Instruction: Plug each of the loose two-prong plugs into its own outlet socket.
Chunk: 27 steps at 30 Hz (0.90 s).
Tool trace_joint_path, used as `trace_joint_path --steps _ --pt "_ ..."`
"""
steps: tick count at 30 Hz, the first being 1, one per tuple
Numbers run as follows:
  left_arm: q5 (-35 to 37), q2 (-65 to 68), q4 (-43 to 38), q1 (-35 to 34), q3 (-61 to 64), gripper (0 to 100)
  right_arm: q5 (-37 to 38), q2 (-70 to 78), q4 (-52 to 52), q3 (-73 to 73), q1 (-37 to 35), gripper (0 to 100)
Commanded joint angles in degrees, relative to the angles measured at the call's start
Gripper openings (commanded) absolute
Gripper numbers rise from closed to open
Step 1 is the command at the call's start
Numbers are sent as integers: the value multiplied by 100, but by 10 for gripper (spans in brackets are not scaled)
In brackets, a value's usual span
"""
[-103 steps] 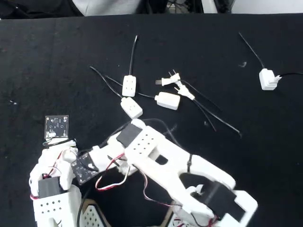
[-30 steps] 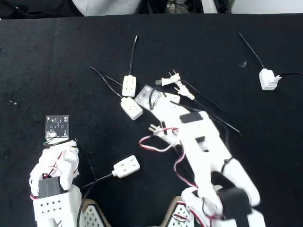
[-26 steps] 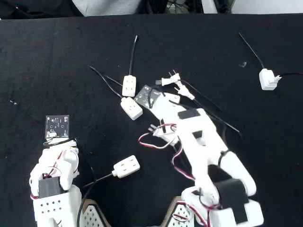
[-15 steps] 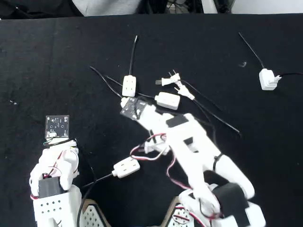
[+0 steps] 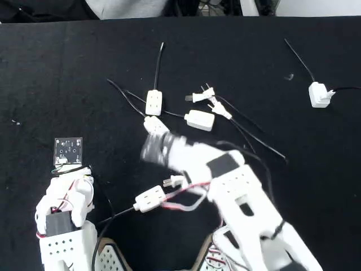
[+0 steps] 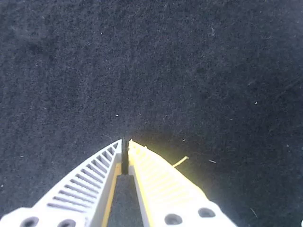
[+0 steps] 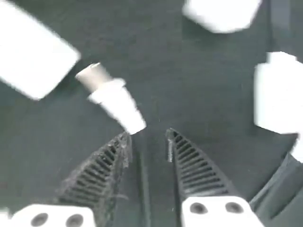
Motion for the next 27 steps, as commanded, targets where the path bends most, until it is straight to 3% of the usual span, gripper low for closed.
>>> trace_joint_path --steps 1,9,21,27 --pt "-53 -53 -97 57 4 30 818 -541 448 418 -457 113" --pt "-53 -53 -97 57 4 30 633 -611 -1073 1226 -607 113" --pt "-53 -53 -97 57 4 30 -88 -541 -1574 813 -615 113" --pt "-53 -53 -97 57 4 30 -114 611 -2391 752 -607 113"
